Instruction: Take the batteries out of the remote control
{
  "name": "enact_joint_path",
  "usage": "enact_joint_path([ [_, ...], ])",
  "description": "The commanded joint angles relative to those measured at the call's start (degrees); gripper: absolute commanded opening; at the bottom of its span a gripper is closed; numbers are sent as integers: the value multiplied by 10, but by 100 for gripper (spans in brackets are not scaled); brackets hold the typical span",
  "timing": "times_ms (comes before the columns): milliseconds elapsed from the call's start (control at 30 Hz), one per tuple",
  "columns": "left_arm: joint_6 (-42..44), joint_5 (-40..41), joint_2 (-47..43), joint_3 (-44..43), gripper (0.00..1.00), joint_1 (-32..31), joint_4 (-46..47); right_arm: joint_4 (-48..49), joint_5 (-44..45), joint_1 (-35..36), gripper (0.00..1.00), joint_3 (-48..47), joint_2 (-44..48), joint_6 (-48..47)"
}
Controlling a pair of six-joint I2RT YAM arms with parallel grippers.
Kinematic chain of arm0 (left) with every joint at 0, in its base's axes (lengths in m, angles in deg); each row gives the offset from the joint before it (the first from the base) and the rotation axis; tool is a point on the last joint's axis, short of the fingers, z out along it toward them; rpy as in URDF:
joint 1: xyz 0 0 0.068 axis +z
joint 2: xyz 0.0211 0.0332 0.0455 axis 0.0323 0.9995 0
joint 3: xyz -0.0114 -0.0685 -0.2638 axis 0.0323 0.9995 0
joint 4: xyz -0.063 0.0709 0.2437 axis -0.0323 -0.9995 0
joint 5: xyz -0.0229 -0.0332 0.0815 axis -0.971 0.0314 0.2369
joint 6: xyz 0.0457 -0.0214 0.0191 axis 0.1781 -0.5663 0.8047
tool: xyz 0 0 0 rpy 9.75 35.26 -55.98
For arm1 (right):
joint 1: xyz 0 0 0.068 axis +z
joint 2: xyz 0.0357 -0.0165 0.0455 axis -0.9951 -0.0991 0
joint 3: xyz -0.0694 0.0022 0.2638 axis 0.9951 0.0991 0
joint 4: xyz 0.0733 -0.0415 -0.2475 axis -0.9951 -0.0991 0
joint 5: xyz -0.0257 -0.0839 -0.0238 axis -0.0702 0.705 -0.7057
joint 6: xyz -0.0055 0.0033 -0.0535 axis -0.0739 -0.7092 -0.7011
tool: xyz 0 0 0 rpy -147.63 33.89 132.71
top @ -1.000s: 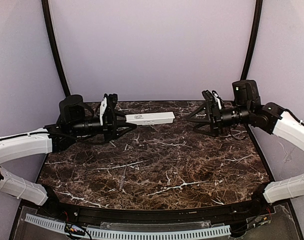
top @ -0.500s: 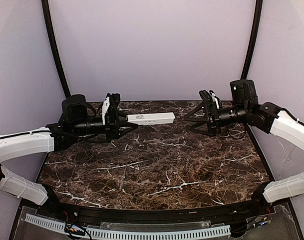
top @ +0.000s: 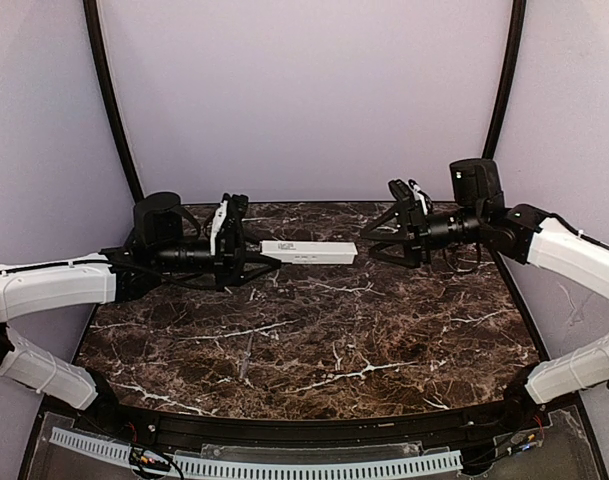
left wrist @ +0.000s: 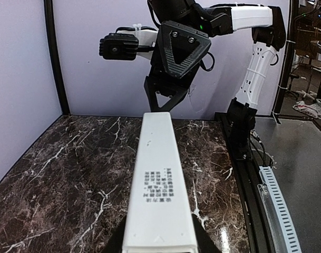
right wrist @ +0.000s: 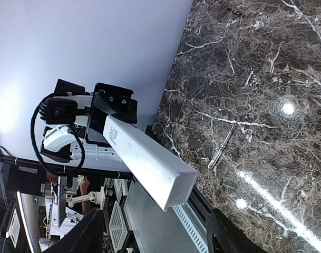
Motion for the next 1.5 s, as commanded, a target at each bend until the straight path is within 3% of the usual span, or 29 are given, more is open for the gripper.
enact_joint_path([
  [0,-16,-37,4,-21,0,2,20,30,-11,8,64,-12,-13,3],
  [1467,37,-13,15,-21,0,-7,-17,41,6,55,32,-29,-21,16],
])
